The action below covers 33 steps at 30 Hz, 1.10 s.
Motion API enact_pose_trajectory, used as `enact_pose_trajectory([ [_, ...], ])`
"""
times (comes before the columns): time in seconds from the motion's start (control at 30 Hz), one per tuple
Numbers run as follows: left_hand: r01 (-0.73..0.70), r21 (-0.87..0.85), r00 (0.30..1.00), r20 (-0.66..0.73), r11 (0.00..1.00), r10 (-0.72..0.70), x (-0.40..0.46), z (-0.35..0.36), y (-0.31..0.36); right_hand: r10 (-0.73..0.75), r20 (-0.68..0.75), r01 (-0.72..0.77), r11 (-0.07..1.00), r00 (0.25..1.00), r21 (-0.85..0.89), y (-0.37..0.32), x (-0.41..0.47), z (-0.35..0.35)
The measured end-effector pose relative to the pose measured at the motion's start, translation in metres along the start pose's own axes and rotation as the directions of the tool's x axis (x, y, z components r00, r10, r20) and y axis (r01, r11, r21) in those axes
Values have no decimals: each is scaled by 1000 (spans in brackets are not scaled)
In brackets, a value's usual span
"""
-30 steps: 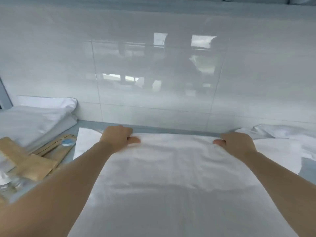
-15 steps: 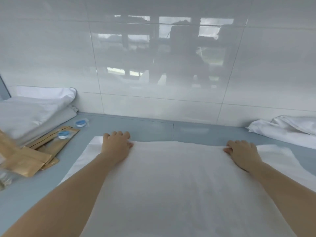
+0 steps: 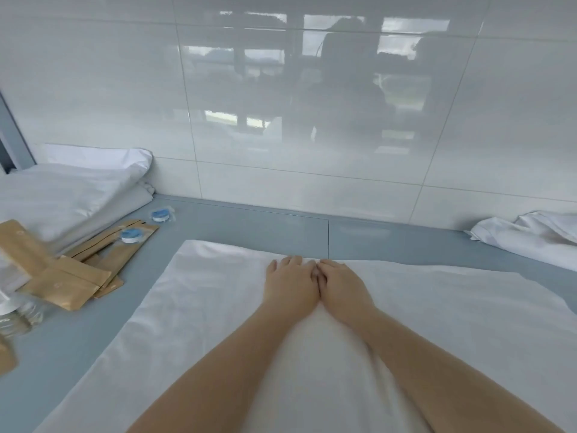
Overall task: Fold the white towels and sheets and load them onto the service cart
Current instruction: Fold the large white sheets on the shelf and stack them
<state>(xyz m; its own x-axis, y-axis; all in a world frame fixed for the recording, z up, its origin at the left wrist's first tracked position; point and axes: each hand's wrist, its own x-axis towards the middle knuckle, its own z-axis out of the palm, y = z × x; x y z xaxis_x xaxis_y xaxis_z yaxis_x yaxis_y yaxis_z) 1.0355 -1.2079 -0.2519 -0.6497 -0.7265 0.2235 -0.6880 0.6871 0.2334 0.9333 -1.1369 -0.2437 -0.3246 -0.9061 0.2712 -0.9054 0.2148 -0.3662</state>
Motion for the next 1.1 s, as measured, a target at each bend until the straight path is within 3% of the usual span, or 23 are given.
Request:
enact_pose_trajectory([
  [0.13, 94, 102, 972, 205, 990, -113, -5, -6, -30, 20, 110, -5, 991, 994, -135, 6, 0, 5],
  [0.3, 222, 212, 939, 217, 952, -267, -15, -32, -98, 71, 211, -27, 978, 975, -205, 5, 1, 4],
  [0.43, 244, 242, 932, 209, 939, -296, -22, -55, -143, 82, 187, -36, 970, 979, -241, -3, -3, 3],
  [0.57, 230, 194, 931, 241, 954, -273, -44, -65, -131, 16, -2, -16, 969, 1000, -247, -26, -20, -8],
  [0.7, 109, 139, 935, 321, 984, -149, -94, -57, -81, -45, 226, 75, 989, 973, -127, -79, -56, 8],
  [0.8, 110, 159, 939, 307, 981, -155, -134, -62, -68, -48, 303, 105, 979, 952, -176, -106, -80, 17],
  [1.1, 357, 247, 847, 321, 901, -424, -263, -108, -114, 135, 484, -2, 964, 865, -265, -111, -157, -17],
])
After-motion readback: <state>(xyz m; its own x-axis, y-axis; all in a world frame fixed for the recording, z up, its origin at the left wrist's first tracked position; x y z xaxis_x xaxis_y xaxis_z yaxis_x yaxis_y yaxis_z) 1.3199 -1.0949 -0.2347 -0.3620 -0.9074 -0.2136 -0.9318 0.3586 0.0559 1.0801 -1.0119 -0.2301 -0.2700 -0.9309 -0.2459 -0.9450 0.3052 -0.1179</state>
